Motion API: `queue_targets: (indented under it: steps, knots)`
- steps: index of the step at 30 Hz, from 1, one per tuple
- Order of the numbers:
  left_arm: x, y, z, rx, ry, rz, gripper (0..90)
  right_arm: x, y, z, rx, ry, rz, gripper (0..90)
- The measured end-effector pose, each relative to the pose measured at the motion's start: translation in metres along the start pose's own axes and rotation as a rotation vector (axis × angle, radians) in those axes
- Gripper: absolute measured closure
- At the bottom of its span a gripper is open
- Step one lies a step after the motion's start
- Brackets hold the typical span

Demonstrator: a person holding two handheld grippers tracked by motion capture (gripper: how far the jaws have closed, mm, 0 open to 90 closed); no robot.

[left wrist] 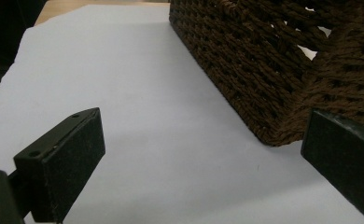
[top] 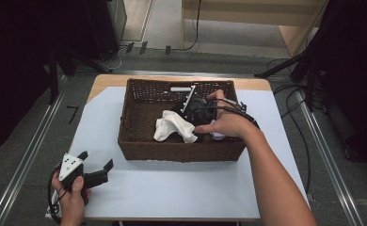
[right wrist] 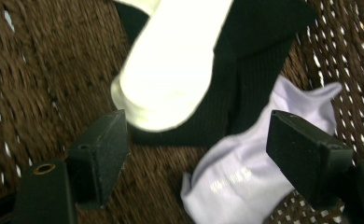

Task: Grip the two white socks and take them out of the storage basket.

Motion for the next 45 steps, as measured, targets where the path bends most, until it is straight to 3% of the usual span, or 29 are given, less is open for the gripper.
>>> queue_targets:
  steps: [16,28,32,34,37,41,45]
  knots:
    - [0.0,0.0,-0.001,-0.002,0.004,-0.002,0.4,0.041,-0.023,0.032,0.018,0.019,0.033,20.9]
    - [0.0,0.0,0.0,-0.007,0.008,-0.001,0.4,0.054,-0.021,0.058,0.019,0.008,0.107,20.1]
    - [0.0,0.0,-0.001,-0.006,0.009,0.0,0.4,0.058,-0.025,0.066,0.032,-0.005,0.106,21.6]
    - [0.0,0.0,-0.001,-0.005,0.009,0.002,0.4,0.059,-0.026,0.071,0.034,-0.02,0.105,25.9]
    - [0.0,0.0,-0.001,-0.007,0.009,0.001,0.4,0.06,-0.029,0.073,0.048,-0.018,0.091,45.8]
    - [0.0,0.0,-0.001,-0.008,0.009,0.001,0.4,0.059,-0.024,0.069,0.074,-0.006,0.11,69.3]
    - [0.0,0.0,-0.001,-0.007,0.011,0.002,0.4,0.056,-0.021,0.063,0.122,0.015,0.124,78.3]
Point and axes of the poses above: each handheld gripper's, and its own axes: z roughly forward along the jaws, x roughly out of its top, y roughly to its right, the point moved 6 cm from there along z, roughly forward along the jaws, and after that the axes turned 14 degrees about -x, right-handed, at the moved point
